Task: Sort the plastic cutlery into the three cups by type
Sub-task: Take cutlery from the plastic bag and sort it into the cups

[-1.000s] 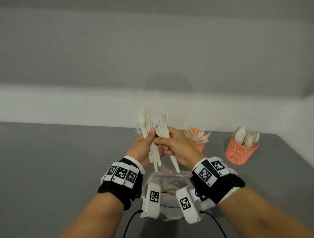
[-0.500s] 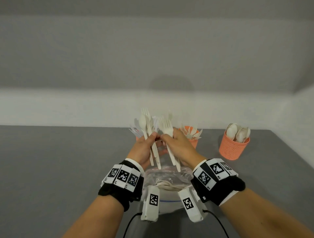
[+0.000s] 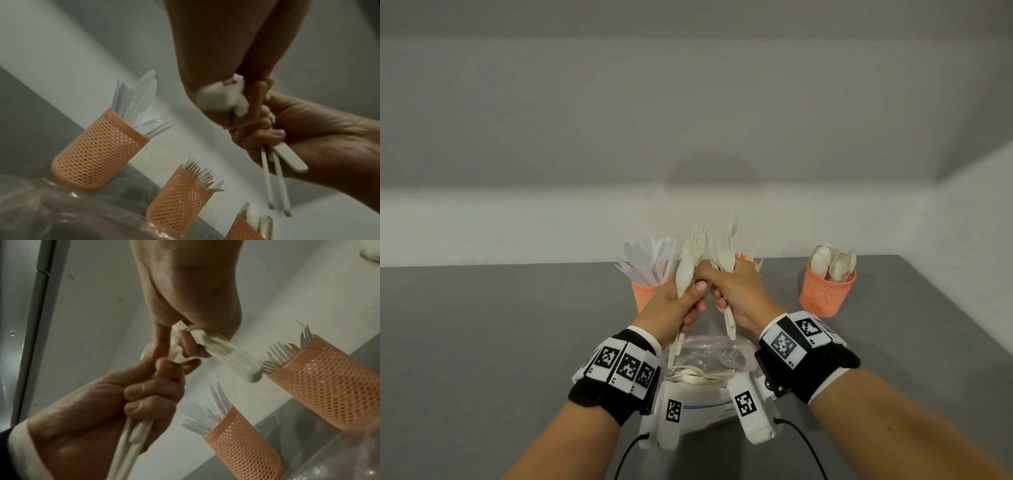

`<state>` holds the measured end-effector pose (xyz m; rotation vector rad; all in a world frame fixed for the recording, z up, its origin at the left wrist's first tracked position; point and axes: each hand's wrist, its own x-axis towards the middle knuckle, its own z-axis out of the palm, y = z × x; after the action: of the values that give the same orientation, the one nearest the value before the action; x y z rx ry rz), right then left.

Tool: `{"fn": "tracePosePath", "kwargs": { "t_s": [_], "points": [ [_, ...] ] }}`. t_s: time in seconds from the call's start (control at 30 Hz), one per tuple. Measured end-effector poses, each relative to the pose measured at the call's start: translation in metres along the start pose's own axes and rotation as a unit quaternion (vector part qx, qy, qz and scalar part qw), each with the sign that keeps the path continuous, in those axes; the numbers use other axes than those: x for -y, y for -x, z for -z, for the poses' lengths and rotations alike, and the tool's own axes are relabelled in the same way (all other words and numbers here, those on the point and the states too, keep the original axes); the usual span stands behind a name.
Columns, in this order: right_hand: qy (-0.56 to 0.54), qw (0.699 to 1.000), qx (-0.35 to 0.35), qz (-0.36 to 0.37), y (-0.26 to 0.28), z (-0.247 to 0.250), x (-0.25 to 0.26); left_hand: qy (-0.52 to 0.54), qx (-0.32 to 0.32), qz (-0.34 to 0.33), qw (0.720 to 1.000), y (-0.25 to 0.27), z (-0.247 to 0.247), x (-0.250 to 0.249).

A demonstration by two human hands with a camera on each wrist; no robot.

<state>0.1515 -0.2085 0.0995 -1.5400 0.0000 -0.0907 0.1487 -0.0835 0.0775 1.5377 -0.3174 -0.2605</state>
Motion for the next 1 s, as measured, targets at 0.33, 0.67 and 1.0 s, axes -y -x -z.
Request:
{"fn": "tracePosePath", "kwargs": {
  "t_s": [0.33, 0.67, 1.0],
  "points": [
    [-0.044, 0.999, -0.031, -0.006, -0.021, 0.013, -0.001, 0.012, -0.003, 0.046, 0.999, -0.015, -0.012, -0.012],
    [-0.081, 0.993, 0.075, -0.035, -0.029, 0.025, -0.005, 0.184, -0.016, 0.097, 0.978, -0.039, -0.007, -0.014],
    [-0.044, 0.997, -0.007, -0.058, -0.039, 0.017, -0.009, 0.068, -0.053, 0.050, 0.995, -0.046, 0.000, -0.009]
  ]
}}
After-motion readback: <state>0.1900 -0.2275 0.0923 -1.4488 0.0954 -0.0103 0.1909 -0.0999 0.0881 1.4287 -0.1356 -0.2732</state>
